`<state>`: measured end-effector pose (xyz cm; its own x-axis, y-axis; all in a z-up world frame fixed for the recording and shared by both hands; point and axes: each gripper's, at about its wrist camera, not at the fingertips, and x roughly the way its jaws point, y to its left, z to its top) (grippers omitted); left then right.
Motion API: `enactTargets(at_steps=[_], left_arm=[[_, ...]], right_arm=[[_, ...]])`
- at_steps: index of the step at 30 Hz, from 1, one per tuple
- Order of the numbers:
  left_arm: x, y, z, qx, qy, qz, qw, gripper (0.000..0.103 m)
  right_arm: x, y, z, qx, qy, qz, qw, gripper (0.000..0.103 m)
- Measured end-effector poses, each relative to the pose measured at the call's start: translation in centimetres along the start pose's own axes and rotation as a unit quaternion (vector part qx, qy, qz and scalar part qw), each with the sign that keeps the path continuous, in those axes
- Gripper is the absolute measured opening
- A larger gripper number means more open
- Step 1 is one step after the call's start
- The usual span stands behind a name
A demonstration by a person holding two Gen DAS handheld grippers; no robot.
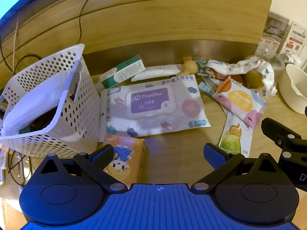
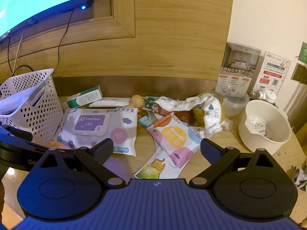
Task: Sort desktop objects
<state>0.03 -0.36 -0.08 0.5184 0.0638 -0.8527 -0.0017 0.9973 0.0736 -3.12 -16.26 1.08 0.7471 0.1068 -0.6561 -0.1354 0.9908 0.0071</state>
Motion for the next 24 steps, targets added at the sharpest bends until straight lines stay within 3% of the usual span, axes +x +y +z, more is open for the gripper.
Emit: enactTargets(at_steps=[24], left_arm=[[0.52, 0.03, -0.2, 0.0, 0.004, 0.0, 1.0, 0.103]], right_arm=[[0.52, -0.33, 0.1, -0.001, 0.005, 0.002, 1.0, 0.098]])
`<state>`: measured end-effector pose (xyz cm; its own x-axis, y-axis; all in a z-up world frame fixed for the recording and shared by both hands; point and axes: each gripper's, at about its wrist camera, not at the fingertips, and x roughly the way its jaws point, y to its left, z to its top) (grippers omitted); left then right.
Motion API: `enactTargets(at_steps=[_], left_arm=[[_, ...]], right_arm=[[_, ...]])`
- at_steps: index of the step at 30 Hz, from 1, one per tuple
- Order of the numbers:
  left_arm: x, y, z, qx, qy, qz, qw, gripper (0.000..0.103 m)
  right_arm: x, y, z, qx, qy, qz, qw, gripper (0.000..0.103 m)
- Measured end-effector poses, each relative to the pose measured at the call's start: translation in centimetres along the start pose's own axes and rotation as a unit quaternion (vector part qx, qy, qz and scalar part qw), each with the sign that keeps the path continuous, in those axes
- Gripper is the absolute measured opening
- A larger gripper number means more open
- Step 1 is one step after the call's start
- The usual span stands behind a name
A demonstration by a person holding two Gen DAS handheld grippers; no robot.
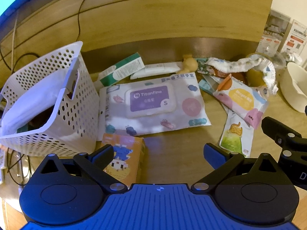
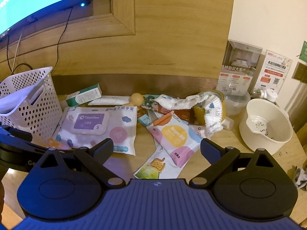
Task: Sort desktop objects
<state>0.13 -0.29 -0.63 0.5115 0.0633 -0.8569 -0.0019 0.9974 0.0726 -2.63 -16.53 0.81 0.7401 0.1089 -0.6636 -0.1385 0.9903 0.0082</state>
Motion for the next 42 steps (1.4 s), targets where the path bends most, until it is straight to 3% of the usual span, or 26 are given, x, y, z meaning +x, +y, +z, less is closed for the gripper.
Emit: enactTargets(at_steps=[31, 38, 42], left_arm=[[-0.1, -0.6, -0.1, -0.003, 0.001, -0.001, 1.0, 0.103], [0.2, 0.2, -2.1, -0.01, -0.034, -0.01, 0.9993, 0.103], [1.0, 1.1, -4.3, -0.017, -0.045, 0.006, 0.9988, 0.103]], right_arm=[[-0.3, -0.3, -0.2, 0.0, -0.002, -0.001, 1.0, 0.098], [0.6, -1.0, -1.3, 0.001, -0.006, -0.011, 1.0, 0.098], [2.1, -2.0, -2.7, -0.01, -0.001, -0.03, 1.0, 0.098]])
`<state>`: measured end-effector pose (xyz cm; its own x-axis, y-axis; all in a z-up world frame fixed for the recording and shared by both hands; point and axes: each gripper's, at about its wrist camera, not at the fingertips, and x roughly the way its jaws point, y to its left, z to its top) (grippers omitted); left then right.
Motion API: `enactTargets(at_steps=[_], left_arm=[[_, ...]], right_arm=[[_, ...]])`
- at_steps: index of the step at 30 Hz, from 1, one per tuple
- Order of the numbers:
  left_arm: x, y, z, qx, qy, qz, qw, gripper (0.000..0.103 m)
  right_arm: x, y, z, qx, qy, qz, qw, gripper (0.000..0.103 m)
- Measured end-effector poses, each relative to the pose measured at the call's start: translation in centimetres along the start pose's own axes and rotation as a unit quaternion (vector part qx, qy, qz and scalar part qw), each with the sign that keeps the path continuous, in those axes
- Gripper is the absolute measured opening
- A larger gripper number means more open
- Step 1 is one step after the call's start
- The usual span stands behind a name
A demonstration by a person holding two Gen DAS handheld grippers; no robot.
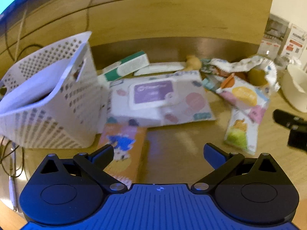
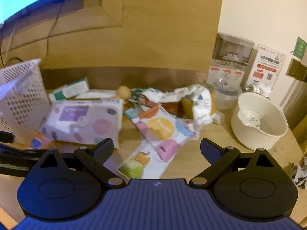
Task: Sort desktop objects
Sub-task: 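Grasp the orange BRICKS box with the left tool while the right tool grasps the Deegeo snack bag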
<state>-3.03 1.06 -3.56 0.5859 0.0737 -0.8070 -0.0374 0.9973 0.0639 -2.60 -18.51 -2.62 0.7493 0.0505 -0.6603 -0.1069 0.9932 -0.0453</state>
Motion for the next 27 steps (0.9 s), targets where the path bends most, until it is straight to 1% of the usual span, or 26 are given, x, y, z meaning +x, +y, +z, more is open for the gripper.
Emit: enactTargets(at_steps=[3, 5, 9, 11, 15, 17, 20, 21, 22, 24, 27], left_arm=[[0.2, 0.6, -1.7, 0.009, -0.016, 0.027, 0.9995, 0.103], [0.6, 1.2, -2.9, 0.012, -0.015, 0.04, 0.999, 0.103], [1.3, 2.4, -4.4, -0.001, -0.007, 0.056, 0.9984, 0.103], [1.7, 3.0, -4.8, -0.011, 0.0, 0.056, 0.9984, 0.103], [2.7, 3.6, -5.3, -0.018, 0.006, 0.069, 0.9974, 0.103], [3.1, 3.8, -5.3, -0.018, 0.008, 0.075, 0.997, 0.103], [3.4, 3.8, -5.1, -0.015, -0.002, 0.066, 0.9977, 0.103], [3.7, 3.8, -5.0, -0.013, -0.002, 0.066, 0.9978, 0.103], [3.9, 3.9, -4.8, -0.012, -0.001, 0.066, 0.9977, 0.103], [4.5, 4.2, -4.7, -0.014, 0.005, 0.065, 0.9978, 0.103], [5.0, 4.6, -4.9, -0.016, 0.009, 0.062, 0.9979, 0.103]], right_arm=[[1.6, -0.8, -1.3, 0.0, 0.015, -0.003, 1.0, 0.098], [2.3, -1.0, -2.0, 0.004, 0.025, -0.002, 1.0, 0.098], [3.7, -0.9, -3.2, -0.001, 0.04, 0.004, 0.999, 0.098], [4.3, -0.7, -3.5, -0.004, 0.047, 0.008, 0.999, 0.098], [5.4, 0.0, -4.0, -0.013, 0.058, 0.014, 0.998, 0.098], [5.6, 0.2, -3.9, -0.017, 0.055, 0.014, 0.998, 0.098], [5.6, 0.4, -3.4, -0.024, 0.042, 0.013, 0.999, 0.098], [5.5, 0.4, -3.2, -0.022, 0.036, 0.023, 0.999, 0.098], [5.5, 0.5, -2.9, -0.02, 0.032, 0.044, 0.998, 0.098], [5.8, 1.2, -2.2, -0.018, 0.038, 0.078, 0.996, 0.098], [6.0, 3.6, -1.3, -0.041, 0.036, 0.101, 0.993, 0.098]])
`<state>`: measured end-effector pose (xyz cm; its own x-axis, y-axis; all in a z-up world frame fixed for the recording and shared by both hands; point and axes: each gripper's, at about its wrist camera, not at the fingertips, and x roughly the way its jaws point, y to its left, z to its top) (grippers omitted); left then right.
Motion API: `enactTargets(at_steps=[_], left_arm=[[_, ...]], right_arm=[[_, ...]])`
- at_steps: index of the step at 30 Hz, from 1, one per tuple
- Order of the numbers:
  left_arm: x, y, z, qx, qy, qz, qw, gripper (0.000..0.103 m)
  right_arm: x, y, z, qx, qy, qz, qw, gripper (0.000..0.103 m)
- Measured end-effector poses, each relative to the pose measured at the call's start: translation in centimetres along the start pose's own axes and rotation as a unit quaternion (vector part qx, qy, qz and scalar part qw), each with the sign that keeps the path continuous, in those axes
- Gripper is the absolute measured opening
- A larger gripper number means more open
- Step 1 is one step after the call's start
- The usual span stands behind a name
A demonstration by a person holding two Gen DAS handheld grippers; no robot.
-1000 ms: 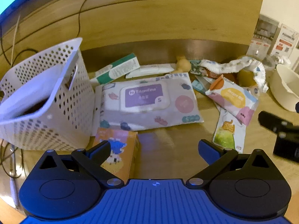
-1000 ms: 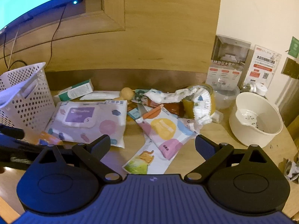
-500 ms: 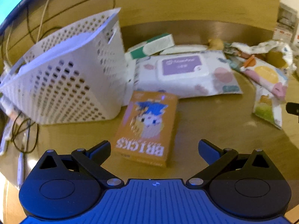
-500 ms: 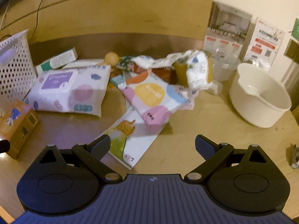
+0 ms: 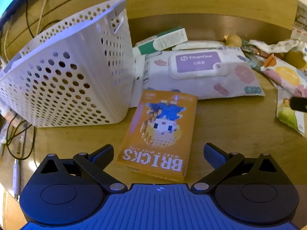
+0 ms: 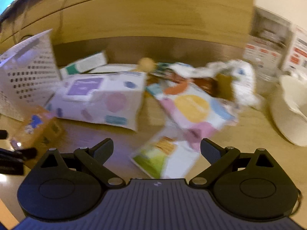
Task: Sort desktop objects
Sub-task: 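Grasp the orange BRICKS box with the left tool while the right tool grasps the Deegeo snack bag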
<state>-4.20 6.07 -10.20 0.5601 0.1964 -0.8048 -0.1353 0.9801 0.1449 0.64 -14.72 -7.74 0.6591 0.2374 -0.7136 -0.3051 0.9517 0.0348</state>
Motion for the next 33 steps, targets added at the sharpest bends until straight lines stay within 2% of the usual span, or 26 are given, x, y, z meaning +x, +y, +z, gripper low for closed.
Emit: enactTargets(at_steps=[2, 6, 12, 18, 22, 30, 33], left_arm=[[0.7, 0.2, -0.2, 0.0, 0.009, -0.003, 1.0, 0.103], [2.3, 0.1, -0.4, 0.001, 0.019, 0.002, 0.9998, 0.103], [3.7, 0.0, -0.4, -0.001, 0.01, -0.01, 0.9999, 0.099], [4.2, -0.4, 0.3, 0.006, -0.006, -0.019, 0.9998, 0.096], [4.0, -0.9, 0.4, 0.002, -0.016, -0.031, 0.9994, 0.083], [3.6, -2.2, 0.3, 0.006, -0.03, -0.028, 0.9991, 0.079], [3.6, -2.3, 0.3, 0.002, -0.028, -0.027, 0.9992, 0.079]], right_arm=[[0.5, 1.6, 0.8, -0.02, -0.002, 0.009, 1.0, 0.098], [1.6, 2.8, 1.8, -0.043, -0.007, -0.002, 0.999, 0.098], [2.6, 0.6, 1.7, -0.045, -0.009, -0.049, 0.998, 0.098], [4.4, -1.7, 1.8, -0.083, -0.022, -0.096, 0.992, 0.098], [6.1, -3.7, 2.3, -0.1, -0.001, -0.091, 0.991, 0.098], [8.7, -4.8, 2.3, -0.138, 0.021, -0.082, 0.987, 0.098], [9.1, -5.1, 2.3, -0.14, 0.014, -0.066, 0.988, 0.101]])
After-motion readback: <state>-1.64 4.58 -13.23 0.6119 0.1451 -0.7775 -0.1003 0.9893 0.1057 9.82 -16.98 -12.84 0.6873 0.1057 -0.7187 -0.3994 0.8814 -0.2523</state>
